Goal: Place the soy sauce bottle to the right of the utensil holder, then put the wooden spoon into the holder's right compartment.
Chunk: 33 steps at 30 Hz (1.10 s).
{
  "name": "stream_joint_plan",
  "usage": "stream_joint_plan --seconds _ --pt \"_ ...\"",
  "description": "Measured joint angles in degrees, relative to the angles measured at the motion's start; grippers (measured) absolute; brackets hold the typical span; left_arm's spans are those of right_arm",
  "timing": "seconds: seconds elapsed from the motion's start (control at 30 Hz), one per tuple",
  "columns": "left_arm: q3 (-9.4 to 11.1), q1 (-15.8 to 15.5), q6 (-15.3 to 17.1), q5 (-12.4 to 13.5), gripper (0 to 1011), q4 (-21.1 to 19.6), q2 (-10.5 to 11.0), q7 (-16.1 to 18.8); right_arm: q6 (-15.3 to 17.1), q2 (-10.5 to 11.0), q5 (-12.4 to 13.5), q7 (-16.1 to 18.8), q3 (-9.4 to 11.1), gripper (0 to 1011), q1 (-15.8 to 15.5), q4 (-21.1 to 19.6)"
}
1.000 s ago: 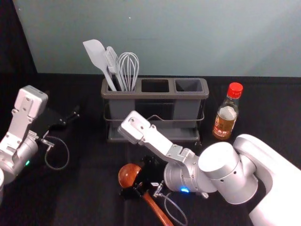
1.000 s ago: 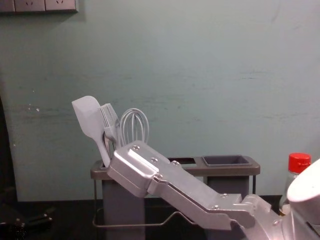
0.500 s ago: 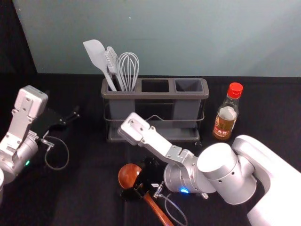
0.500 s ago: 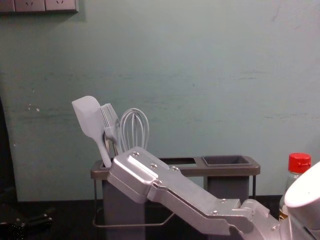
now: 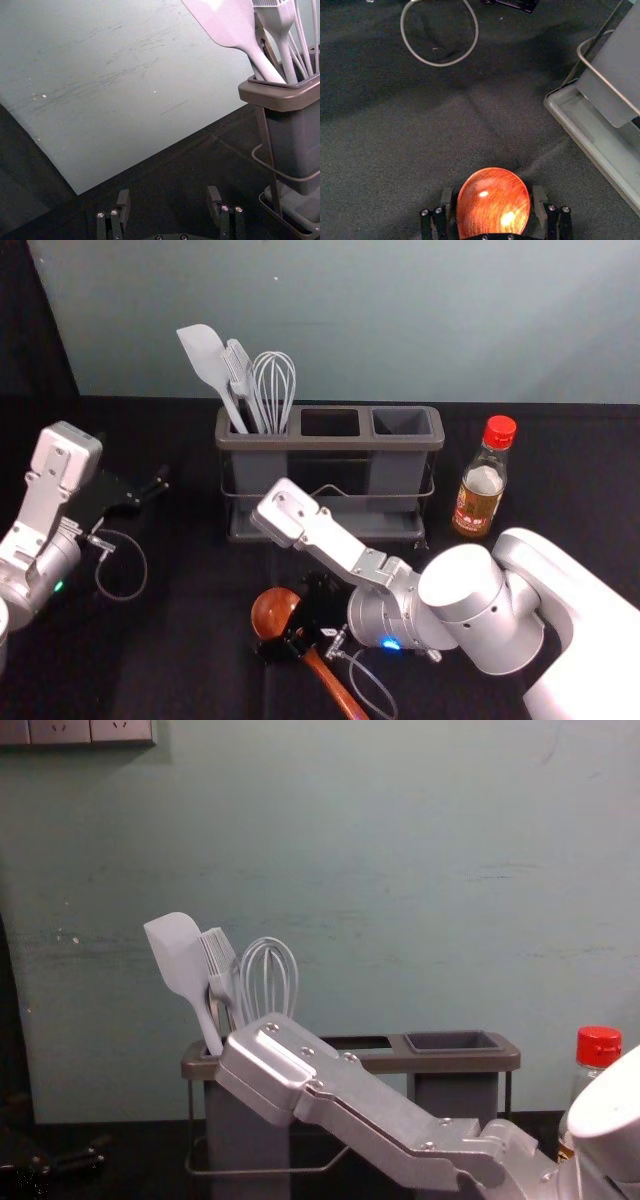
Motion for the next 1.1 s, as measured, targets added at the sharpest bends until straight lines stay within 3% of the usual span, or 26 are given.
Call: stream_joint_plan --seconds 0.13,0.4,0.87,1.1 --pt "0.0 0.0 0.0 0.0 1005 0.0 0.0 0.0 0.0 0.0 0.1 0.0 -0.1 996 0.0 0.0" --pt "0.0 0.0 0.0 0.0 1005 0.0 0.0 0.0 0.1 0.1 0.1 -0.1 -0.1 844 0.1 -0.1" --pt "0.0 0.0 0.0 0.0 1005 0.0 0.0 0.0 0.2 0.1 0.3 -0.1 -0.2 844 0.1 -0.2" --pt "0.0 0.0 0.0 0.0 1005 0.0 0.0 0.0 -2.6 1.0 0.4 -0.3 2.8 844 -2.3 -4.7"
